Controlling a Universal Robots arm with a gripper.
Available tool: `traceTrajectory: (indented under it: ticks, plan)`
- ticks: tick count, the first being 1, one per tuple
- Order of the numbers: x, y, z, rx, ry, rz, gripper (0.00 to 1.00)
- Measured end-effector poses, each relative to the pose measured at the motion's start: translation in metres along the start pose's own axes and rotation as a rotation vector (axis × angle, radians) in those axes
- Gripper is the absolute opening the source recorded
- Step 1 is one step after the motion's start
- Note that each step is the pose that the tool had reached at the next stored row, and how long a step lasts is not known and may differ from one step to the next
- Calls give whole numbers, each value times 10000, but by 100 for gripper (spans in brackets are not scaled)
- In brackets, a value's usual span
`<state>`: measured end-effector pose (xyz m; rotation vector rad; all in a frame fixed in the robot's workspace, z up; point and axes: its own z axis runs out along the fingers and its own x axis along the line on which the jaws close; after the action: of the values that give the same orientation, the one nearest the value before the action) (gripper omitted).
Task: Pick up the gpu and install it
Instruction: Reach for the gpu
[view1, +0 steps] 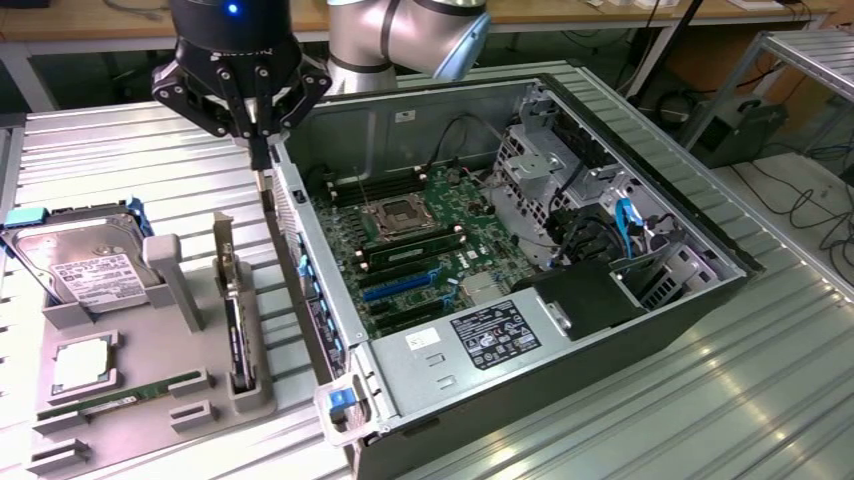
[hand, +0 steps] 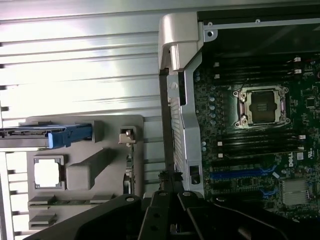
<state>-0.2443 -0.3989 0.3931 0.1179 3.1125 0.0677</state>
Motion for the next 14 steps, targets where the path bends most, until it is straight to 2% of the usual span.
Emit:
traceTrajectory:
  ticks: [14]
  plan:
    - [81, -6, 5, 0, 0, 0, 11]
